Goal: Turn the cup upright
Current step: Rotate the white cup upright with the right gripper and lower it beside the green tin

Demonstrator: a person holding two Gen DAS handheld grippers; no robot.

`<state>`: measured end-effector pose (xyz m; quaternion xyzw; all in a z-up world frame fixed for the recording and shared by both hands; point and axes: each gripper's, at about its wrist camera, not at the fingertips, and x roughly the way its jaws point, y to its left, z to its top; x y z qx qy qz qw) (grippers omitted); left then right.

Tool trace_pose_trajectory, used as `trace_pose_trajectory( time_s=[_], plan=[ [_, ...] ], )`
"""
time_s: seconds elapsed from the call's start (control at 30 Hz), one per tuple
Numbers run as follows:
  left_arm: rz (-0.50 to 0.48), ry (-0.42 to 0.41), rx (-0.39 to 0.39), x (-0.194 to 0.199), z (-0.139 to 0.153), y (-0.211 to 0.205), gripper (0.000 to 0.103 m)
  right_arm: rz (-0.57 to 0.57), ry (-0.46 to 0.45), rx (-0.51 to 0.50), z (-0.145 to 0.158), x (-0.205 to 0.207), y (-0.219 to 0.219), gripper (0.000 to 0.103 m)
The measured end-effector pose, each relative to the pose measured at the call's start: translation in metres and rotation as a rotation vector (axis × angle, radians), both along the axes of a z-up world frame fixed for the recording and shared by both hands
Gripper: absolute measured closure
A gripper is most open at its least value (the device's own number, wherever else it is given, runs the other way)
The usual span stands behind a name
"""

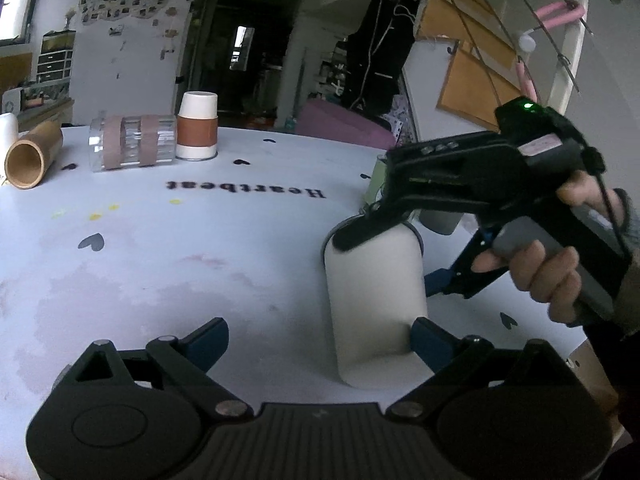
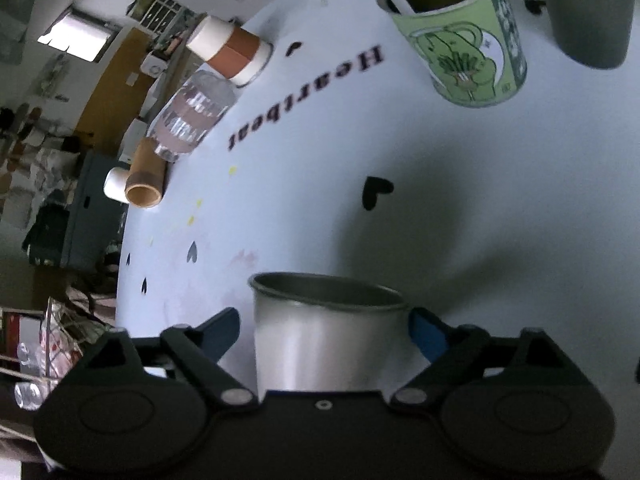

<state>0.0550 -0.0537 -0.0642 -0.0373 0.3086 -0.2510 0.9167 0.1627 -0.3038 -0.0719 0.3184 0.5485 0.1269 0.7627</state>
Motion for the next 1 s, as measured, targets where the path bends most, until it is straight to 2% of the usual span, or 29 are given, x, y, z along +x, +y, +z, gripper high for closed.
trace_pose_trajectory(
  time_s=[0.07,0.27,0.57,0.73,0.83,1.0],
  plan=[
    [-0.001,0.001,0.001,0.000,0.000,0.001,0.005,0.001,0.005,0.016,-0.003,0.002,0.000,0.024],
    [0.011,0.004,0.007,-0.001,0.000,0.002,0.006,0.011,-0.033,-0.034,0.006,0.003,0.005,0.025],
    [0.064,-0.004,-0.006,0.000,0.002,0.017,0.006,0.095,-0.336,-0.323,0.062,0.025,0.037,0.025],
    [0.090,0.006,-0.006,0.002,-0.001,0.026,0.006,0.092,-0.502,-0.578,0.074,0.052,0.056,0.026],
    [0.099,0.006,-0.005,0.003,-0.002,0.030,0.006,0.073,-0.545,-0.677,0.074,0.070,0.060,0.026],
    [0.112,0.017,-0.006,0.007,-0.007,0.035,0.006,0.018,-0.560,-0.700,0.067,0.094,0.055,0.026]
  ],
)
